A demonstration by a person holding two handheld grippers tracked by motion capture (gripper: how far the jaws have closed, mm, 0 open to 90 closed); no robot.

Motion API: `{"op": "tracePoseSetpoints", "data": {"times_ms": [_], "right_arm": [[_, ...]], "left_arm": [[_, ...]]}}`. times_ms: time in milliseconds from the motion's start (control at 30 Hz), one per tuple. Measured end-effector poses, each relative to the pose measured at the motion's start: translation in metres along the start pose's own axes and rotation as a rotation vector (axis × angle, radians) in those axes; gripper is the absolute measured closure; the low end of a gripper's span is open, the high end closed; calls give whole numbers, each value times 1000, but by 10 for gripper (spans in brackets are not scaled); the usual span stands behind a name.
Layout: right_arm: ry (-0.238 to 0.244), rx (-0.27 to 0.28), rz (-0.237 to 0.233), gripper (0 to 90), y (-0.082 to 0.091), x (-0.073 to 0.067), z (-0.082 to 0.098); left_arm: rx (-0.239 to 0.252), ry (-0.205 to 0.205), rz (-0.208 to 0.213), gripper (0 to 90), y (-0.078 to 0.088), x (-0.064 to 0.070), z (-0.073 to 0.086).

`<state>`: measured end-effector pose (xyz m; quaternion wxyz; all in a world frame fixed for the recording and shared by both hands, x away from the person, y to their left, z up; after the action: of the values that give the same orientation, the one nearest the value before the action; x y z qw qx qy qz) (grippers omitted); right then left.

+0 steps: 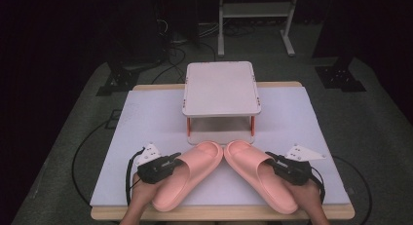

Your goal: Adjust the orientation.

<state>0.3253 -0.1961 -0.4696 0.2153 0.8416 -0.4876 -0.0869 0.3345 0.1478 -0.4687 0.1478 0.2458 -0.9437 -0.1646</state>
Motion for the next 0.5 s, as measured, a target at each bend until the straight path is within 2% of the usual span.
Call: {"op": "tracePoseSetpoints", "data": {"times_ms": [300, 500], "right_arm": [[-17, 14, 9, 781, 4, 1, -3], [-22, 33, 24, 781, 11, 3, -14]], "left_arm": [[16, -17, -7, 748, 0, 4, -10], [24, -46, -12, 749, 4, 9, -24]]}}
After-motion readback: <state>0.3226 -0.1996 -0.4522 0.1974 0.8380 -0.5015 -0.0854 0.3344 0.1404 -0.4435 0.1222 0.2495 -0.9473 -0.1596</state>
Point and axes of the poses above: each handheld gripper's, and its own axes: y roughly backward along the jaws, z roughly out of its underside, x roughly to its right, the point moved 7 cm from there along -y, roughly forward along the jaws, and after that the axes turned 12 degrees about z, right-handed, at the moved point
